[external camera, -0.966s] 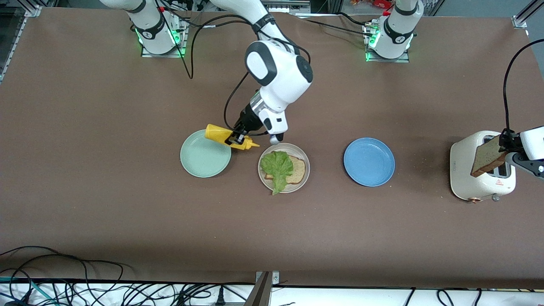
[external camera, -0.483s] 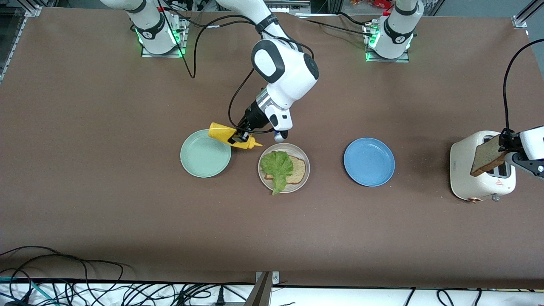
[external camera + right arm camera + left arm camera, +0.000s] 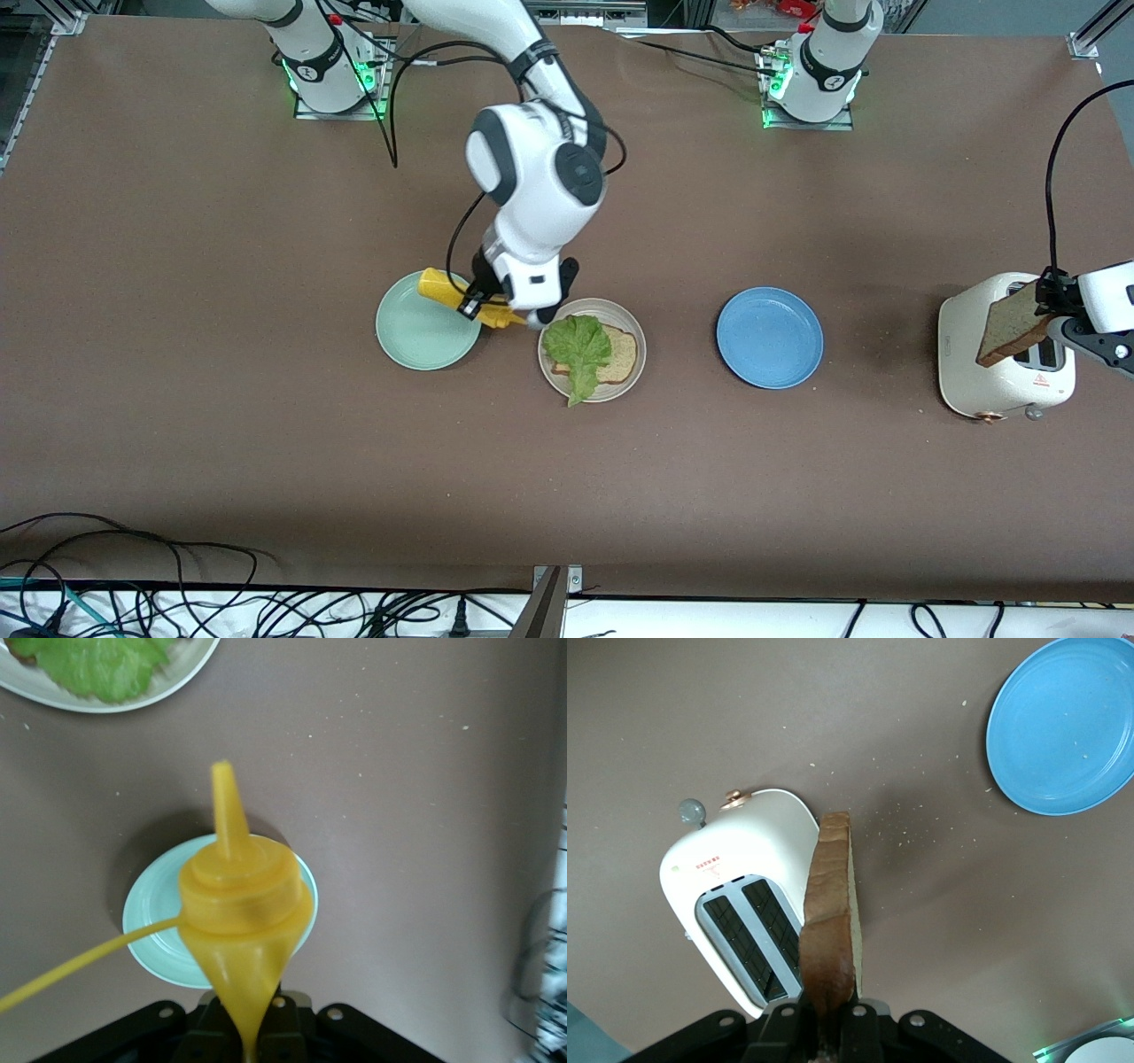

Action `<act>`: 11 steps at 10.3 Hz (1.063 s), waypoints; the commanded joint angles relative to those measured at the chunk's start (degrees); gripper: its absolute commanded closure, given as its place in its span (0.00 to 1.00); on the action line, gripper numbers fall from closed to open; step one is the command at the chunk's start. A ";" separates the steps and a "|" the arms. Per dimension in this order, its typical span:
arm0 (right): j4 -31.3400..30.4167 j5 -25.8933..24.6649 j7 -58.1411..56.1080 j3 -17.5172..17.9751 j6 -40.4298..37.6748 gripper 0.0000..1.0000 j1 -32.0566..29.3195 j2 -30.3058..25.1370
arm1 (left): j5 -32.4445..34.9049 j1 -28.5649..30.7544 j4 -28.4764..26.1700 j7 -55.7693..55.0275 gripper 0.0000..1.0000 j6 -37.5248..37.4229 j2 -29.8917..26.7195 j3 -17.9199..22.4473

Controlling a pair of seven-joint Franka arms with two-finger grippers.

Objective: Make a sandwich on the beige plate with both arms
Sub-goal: 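Tilt the mustard bottle nozzle-down over the lettuce with the right gripper, then return the mustard with the right gripper while the left gripper lifts bread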

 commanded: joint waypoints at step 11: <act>-6.06 40.40 -28.80 0.79 -11.76 1.00 -28.85 -7.39 | -23.60 -12.91 0.67 -21.46 1.00 -8.63 1.48 0.32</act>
